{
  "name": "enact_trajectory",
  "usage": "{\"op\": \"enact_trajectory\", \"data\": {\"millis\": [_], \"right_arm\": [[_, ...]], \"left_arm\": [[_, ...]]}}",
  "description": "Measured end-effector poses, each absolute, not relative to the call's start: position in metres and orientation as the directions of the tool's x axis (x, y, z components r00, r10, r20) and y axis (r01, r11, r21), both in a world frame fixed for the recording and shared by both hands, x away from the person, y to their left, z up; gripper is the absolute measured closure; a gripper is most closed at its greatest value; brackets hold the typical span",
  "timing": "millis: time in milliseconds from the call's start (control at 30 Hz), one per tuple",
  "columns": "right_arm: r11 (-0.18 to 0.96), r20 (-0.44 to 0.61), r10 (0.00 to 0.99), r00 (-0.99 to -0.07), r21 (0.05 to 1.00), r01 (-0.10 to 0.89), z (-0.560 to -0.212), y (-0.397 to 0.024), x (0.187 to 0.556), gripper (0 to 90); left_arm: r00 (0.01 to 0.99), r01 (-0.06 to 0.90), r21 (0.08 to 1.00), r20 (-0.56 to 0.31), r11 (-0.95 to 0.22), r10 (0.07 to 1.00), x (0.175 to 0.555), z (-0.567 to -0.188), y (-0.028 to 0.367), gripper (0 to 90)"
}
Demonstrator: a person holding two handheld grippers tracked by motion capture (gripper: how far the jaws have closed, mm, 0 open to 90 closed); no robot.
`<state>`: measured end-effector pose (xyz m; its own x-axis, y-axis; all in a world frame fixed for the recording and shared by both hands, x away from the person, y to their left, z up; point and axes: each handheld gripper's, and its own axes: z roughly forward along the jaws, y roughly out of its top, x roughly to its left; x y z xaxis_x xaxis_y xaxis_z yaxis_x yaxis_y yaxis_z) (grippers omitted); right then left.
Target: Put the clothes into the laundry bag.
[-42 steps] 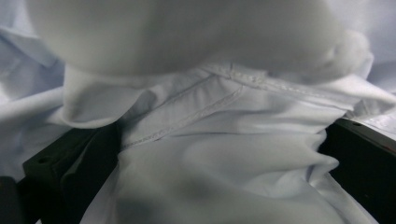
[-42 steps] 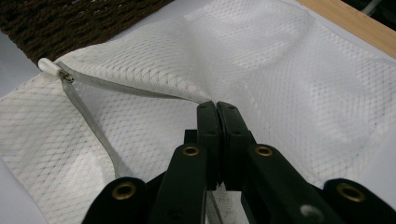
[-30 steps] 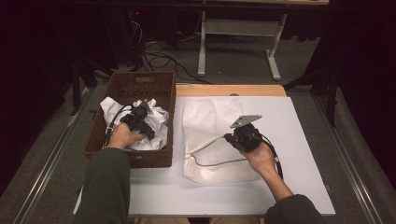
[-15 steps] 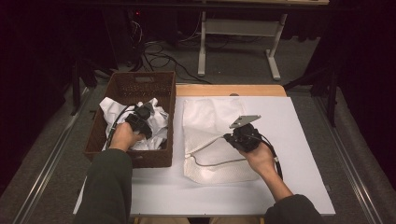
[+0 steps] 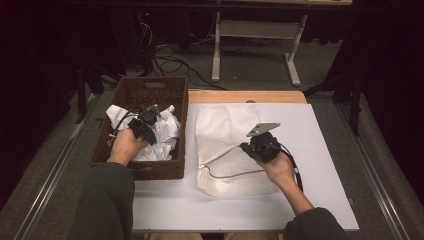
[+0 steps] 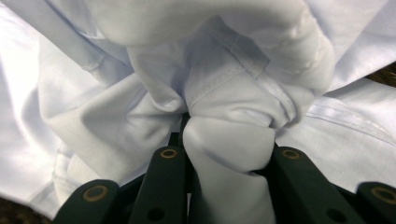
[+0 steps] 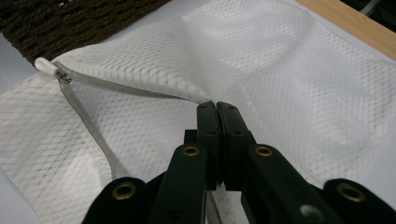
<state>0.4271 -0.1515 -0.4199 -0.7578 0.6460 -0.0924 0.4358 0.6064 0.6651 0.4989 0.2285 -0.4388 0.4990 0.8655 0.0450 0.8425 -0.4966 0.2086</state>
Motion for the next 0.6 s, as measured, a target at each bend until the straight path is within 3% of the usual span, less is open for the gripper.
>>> {"op": "enact_trajectory", "data": {"millis": [167, 467, 600], "right_arm": [[0.610, -0.098, 0.647, -0.756, 0.662, 0.436, -0.419, -0.150, 0.426, 89.5], [0.601, -0.094, 0.654, -0.751, 0.667, 0.441, -0.418, -0.151, 0.427, 89.6], [0.598, -0.088, 0.656, -0.750, 0.667, 0.445, -0.419, -0.152, 0.429, 89.7]], "left_arm": [[0.547, 0.801, 0.246, 0.070, -0.546, 0.834, 0.482, -0.414, 0.223, 75.2], [0.537, 0.791, 0.327, 0.031, -0.517, 0.843, 0.467, -0.383, 0.231, 76.0], [0.561, 0.761, 0.360, 0.053, -0.540, 0.826, 0.456, -0.363, 0.222, 76.0]]}}
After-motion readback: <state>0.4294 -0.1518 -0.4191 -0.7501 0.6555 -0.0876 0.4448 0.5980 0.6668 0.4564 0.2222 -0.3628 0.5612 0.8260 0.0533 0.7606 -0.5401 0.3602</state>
